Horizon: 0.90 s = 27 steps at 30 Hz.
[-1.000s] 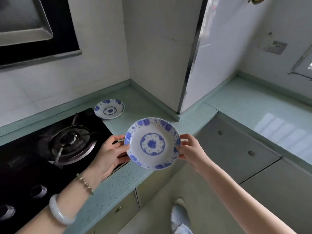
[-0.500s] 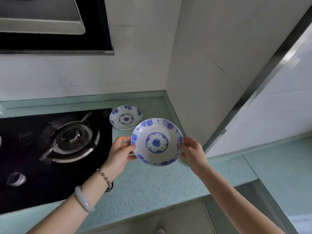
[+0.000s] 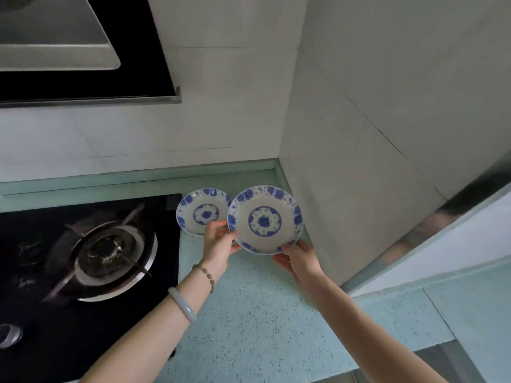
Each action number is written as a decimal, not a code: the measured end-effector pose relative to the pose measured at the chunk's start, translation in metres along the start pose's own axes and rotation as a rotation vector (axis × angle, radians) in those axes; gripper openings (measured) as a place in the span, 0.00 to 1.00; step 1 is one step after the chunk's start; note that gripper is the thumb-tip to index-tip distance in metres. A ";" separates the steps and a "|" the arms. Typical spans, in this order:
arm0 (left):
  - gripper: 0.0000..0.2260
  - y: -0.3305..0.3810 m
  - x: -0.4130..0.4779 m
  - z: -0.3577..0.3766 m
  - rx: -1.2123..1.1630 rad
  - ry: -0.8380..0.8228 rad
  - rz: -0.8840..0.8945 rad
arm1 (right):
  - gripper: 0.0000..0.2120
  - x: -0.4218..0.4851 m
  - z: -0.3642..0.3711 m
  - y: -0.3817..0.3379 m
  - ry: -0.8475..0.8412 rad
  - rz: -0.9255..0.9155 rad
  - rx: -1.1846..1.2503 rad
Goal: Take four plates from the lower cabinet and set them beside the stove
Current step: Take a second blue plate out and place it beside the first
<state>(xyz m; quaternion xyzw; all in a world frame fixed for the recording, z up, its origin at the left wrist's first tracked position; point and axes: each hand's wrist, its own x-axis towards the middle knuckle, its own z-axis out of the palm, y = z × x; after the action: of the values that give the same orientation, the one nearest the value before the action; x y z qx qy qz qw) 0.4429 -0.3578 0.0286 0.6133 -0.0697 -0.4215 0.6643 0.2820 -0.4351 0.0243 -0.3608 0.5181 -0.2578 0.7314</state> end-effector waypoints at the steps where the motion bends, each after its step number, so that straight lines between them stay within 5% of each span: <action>1: 0.12 0.000 0.015 0.005 0.017 -0.014 -0.004 | 0.23 0.014 0.004 -0.002 0.027 0.015 0.036; 15: 0.09 0.007 0.147 0.011 0.485 -0.149 -0.023 | 0.21 0.116 0.035 -0.001 0.210 0.089 0.155; 17: 0.05 0.011 0.168 0.014 0.689 -0.184 0.059 | 0.22 0.126 0.038 -0.002 0.228 0.114 0.154; 20: 0.14 0.011 0.207 0.011 1.035 -0.238 0.153 | 0.22 0.137 0.040 -0.003 0.259 0.141 0.168; 27: 0.13 0.014 0.272 0.011 1.511 -0.440 0.413 | 0.18 0.156 0.040 0.006 0.296 0.185 0.188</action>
<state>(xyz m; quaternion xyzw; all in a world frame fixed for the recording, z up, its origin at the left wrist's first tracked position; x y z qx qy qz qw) 0.6154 -0.5433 -0.0724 0.7741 -0.5759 -0.2405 0.1063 0.3713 -0.5387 -0.0617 -0.1998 0.6244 -0.2870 0.6985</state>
